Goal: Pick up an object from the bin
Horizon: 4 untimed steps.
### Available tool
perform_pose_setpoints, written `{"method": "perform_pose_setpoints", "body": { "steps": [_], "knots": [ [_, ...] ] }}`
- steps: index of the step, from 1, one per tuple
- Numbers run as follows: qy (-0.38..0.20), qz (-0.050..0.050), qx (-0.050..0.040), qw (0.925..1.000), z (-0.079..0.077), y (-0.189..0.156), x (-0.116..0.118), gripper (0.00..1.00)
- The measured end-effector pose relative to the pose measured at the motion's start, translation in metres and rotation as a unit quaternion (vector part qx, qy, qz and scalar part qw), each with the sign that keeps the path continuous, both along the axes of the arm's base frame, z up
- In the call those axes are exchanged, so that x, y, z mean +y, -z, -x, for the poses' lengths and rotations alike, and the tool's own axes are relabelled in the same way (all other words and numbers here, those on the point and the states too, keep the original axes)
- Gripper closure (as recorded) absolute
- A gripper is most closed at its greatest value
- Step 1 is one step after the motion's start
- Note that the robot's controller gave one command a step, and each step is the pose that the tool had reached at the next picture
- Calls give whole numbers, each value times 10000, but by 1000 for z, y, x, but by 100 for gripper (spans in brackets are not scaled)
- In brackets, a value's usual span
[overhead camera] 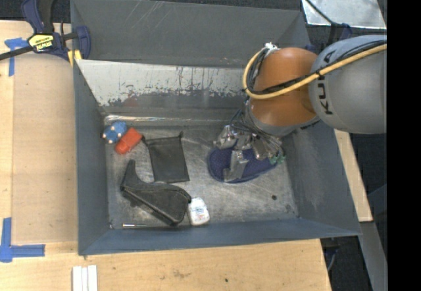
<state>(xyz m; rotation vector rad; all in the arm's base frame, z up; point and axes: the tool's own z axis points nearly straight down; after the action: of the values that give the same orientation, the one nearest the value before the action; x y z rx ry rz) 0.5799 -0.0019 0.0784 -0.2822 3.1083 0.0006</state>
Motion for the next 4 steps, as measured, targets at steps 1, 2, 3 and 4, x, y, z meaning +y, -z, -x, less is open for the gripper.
{"method": "perform_pose_setpoints", "body": {
  "steps": [1,2,3,4],
  "knots": [
    [-878,26,40,9961,22,-155,-2,100],
    [-862,17,82,9962,23,-151,-2,0],
    [-2293,23,107,9733,25,-72,50,0],
    [-3058,32,-1,9521,-9,4,47,0]
  ]
}}
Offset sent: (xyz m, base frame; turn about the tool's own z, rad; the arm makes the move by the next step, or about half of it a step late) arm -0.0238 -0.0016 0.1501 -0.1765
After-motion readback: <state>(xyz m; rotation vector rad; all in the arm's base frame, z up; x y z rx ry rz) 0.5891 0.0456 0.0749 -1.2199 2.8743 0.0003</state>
